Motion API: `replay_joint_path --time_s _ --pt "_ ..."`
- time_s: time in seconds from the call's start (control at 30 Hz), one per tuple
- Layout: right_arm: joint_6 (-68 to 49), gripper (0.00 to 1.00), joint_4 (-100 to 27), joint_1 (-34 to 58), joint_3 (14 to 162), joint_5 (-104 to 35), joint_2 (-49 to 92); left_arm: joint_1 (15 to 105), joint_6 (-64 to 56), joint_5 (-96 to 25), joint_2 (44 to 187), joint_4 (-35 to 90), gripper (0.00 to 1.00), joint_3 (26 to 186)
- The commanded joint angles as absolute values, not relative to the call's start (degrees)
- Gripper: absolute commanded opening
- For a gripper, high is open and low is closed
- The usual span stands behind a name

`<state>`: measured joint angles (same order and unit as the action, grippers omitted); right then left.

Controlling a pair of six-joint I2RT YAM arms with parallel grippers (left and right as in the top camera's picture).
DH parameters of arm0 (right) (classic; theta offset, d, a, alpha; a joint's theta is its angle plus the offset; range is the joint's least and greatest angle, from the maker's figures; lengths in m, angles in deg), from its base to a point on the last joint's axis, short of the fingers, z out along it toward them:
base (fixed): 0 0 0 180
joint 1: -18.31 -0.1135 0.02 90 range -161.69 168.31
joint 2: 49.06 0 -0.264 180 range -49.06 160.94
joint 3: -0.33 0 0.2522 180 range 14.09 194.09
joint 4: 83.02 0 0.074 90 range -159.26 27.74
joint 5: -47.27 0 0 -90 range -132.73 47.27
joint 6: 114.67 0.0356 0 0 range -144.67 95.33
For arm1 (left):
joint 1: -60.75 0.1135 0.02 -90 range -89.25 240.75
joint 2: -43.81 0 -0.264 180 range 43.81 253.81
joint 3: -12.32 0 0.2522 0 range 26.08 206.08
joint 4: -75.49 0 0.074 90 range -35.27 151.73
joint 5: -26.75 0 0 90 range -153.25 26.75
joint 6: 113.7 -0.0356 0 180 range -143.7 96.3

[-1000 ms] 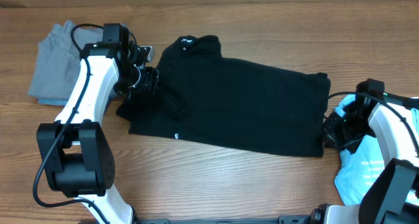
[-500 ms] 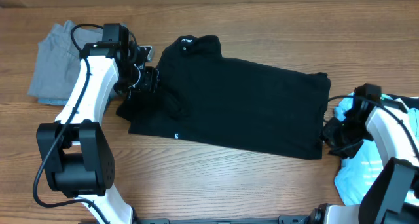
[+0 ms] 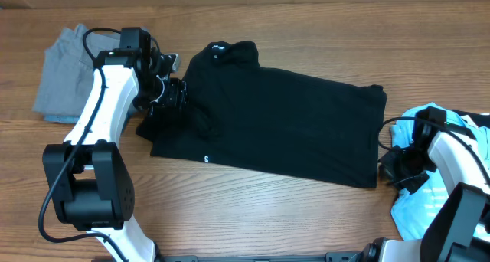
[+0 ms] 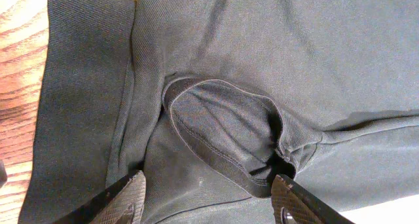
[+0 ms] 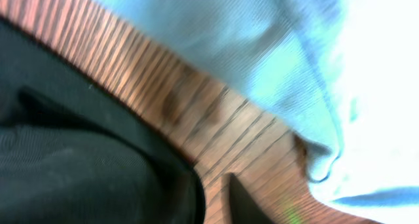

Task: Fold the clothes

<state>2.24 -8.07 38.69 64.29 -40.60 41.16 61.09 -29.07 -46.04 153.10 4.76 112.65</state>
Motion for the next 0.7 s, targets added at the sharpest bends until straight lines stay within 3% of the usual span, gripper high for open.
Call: replay_joint_path --time_s 0.0,0.17,0.53,0.67 --pt "-1.01 0.50 -10.87 39.17 66.23 -38.78 40.02 60.71 -30.36 -45.43 151.42 5.02 0.66 113.48" --pt "-7.90 0.49 -20.35 39.09 66.45 -27.77 40.07 60.71 -30.36 -45.43 151.42 5.00 0.66 113.48" --pt "-8.23 0.49 -30.12 36.99 59.63 -24.81 41.14 60.71 -30.36 -45.45 151.42 5.00 0.67 113.48" --pt "-8.20 0.44 -30.01 37.01 59.48 -24.57 41.14 60.71 -30.36 -45.45 151.42 5.00 0.67 113.48"
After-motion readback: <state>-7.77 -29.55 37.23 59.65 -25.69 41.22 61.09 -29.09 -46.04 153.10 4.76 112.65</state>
